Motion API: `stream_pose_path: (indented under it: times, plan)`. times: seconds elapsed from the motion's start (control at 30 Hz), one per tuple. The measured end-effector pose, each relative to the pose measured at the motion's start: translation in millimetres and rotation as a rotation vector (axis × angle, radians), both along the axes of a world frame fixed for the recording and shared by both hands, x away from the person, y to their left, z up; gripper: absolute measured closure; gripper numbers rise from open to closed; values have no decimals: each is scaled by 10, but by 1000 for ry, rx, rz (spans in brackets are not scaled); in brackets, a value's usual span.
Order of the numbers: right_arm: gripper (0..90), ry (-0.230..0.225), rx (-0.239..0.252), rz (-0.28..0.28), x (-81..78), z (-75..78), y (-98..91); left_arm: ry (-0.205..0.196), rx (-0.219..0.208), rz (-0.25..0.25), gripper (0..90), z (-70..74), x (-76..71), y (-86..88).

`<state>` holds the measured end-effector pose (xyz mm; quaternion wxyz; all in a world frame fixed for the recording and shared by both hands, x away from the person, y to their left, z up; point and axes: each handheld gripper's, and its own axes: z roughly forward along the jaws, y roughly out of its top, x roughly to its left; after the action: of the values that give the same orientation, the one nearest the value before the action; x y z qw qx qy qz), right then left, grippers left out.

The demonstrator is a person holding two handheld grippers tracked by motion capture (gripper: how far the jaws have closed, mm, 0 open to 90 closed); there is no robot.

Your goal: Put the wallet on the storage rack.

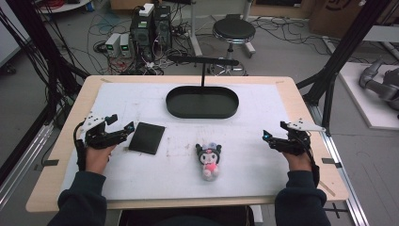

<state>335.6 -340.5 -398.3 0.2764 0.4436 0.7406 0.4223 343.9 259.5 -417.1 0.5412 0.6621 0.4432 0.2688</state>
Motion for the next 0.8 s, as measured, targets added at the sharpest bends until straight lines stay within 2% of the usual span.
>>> stream_pose_path:
  times: [0.33,0.57,0.8]
  plan:
    - [197,2,12,1,3,-11,-12,7,-2,11,211,-8,11,12]
    - [197,-5,4,0,-18,9,-20,8,-1,-2,237,-3,3,2]
    - [197,2,-18,12,-38,8,26,39,5,-4,264,-12,-5,-5]
